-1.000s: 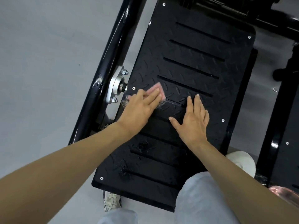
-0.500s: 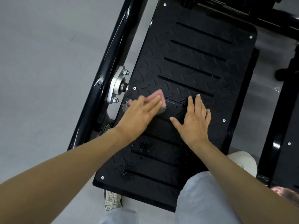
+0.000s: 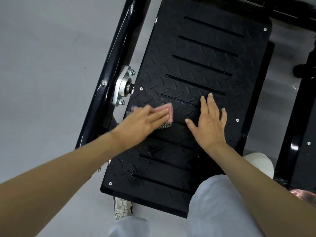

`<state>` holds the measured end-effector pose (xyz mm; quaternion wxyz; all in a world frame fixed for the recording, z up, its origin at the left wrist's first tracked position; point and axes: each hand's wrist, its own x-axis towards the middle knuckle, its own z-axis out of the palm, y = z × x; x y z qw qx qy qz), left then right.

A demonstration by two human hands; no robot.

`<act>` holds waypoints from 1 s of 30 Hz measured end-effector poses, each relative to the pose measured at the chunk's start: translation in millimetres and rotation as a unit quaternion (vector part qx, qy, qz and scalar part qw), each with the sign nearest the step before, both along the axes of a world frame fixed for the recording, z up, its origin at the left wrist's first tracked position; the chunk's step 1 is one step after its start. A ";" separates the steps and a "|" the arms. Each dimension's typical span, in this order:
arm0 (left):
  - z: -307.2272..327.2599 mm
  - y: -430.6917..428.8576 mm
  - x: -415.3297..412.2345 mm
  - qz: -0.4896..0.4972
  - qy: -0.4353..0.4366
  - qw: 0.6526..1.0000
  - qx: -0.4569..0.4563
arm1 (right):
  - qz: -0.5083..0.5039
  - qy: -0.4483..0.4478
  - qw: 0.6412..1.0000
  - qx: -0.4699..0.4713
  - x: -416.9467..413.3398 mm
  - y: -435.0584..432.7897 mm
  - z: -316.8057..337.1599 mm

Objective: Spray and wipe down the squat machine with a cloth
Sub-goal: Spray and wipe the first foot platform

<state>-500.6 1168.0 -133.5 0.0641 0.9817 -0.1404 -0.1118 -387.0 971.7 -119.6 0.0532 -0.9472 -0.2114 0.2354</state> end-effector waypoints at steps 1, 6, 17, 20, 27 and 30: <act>0.1 11.5 2.3 0.019 -0.015 1.000 -0.002 | -0.004 -0.004 1.000 0.002 0.0 -1.7 -0.4; -7.2 2.2 7.9 0.252 -0.045 0.967 -0.015 | -0.052 -0.003 0.999 0.005 4.4 -16.6 -0.7; 1.3 -5.8 36.9 0.055 -0.030 0.997 0.036 | -0.118 -0.014 0.993 0.006 5.5 -26.9 -2.4; -4.7 -34.1 36.0 0.153 -0.015 0.988 -0.007 | -0.132 -0.012 0.991 0.008 5.5 -32.6 -2.0; 7.5 -61.1 58.1 -0.215 0.006 0.972 0.099 | -0.155 -0.036 0.987 0.033 5.4 -51.8 1.8; 8.6 -39.6 79.5 -0.181 -0.044 0.969 0.160 | -0.180 -0.029 0.983 0.033 2.9 -62.6 1.3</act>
